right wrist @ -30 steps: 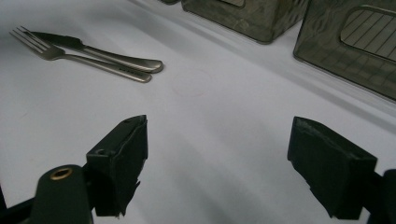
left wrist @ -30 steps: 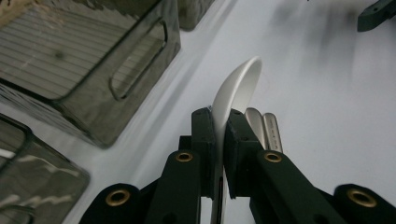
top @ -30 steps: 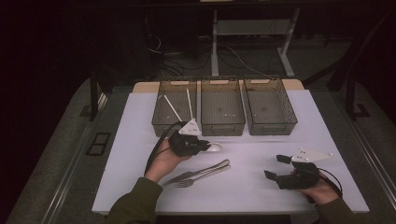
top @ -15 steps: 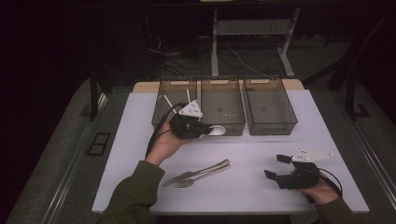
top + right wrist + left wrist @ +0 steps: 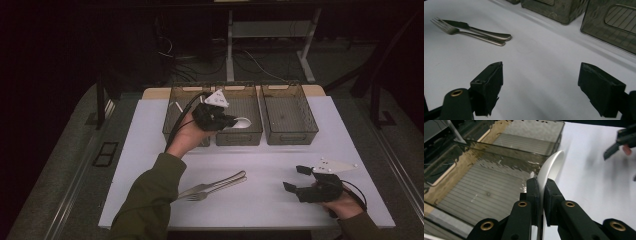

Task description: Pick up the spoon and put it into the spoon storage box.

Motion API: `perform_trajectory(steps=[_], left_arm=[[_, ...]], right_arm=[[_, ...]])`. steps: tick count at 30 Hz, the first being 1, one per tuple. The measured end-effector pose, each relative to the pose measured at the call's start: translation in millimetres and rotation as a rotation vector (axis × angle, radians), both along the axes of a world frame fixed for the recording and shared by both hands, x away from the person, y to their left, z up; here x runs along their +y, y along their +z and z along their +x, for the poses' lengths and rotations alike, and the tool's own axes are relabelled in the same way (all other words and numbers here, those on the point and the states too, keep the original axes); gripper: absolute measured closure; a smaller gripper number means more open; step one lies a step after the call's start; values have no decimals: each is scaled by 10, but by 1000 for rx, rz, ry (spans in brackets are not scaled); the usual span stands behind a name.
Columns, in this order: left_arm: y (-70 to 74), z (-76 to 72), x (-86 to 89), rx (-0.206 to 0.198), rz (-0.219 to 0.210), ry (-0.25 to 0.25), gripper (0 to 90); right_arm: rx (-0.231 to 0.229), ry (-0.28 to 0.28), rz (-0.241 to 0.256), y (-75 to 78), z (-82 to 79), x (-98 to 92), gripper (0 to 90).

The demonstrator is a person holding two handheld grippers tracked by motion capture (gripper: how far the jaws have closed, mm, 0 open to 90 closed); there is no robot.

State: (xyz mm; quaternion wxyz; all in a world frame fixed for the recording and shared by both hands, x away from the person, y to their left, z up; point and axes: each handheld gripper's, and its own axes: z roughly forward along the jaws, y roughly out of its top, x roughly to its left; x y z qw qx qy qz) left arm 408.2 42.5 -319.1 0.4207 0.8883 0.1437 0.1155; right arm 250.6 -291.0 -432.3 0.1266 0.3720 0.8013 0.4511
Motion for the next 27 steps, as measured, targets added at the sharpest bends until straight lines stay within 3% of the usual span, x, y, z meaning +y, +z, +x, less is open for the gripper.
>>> perform_trajectory(steps=[15,19,21,27], left_arm=[[-250,474,-371,23,18,34,829],[-356,532,-441,51,29,55,828],[-400,563,-460,39,57,45,828],[-476,557,-505,60,87,35,823]], right_arm=[[5,-1,28,5,9,-21,199],[5,0,32,8,6,-23,199],[2,0,33,10,6,-23,199],[0,1,32,14,5,-25,199]])
